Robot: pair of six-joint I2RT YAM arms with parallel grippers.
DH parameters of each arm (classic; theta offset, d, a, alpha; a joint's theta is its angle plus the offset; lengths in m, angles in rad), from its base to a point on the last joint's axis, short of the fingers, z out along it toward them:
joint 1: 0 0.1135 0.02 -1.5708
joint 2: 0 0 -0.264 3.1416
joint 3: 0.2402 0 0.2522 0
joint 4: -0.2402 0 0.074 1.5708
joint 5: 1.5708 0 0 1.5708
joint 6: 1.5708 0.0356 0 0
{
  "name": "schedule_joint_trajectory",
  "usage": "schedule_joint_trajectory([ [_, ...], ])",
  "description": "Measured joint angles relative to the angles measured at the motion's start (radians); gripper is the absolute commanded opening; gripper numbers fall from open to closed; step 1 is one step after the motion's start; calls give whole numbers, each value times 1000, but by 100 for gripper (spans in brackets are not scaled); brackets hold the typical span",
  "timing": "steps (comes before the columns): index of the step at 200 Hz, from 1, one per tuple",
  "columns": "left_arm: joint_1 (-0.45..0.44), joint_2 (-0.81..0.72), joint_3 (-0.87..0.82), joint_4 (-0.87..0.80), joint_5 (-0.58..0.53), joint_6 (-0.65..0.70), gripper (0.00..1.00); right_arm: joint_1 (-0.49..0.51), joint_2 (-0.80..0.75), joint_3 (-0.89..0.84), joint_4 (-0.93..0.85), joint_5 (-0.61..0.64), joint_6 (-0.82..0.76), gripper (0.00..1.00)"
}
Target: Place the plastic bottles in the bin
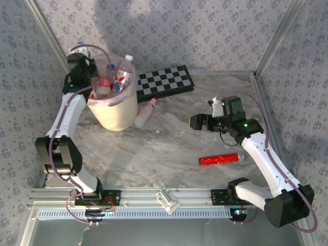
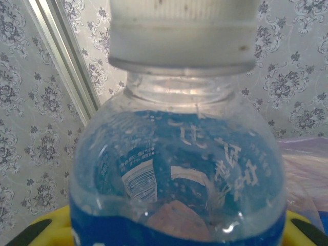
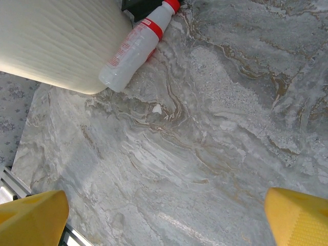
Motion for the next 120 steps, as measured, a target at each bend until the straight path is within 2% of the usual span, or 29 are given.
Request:
schedule_joint_trajectory([
  [95,3,-16,-65,12,105,-11,0,8,10,-3,2,0,0,100],
  [102,3,-16,-60,2,110,-7,5,8,13,-3,2,0,0,100],
  [120,3,-15,-27,-61,129,0,27,10,23,-3,3,0,0,100],
])
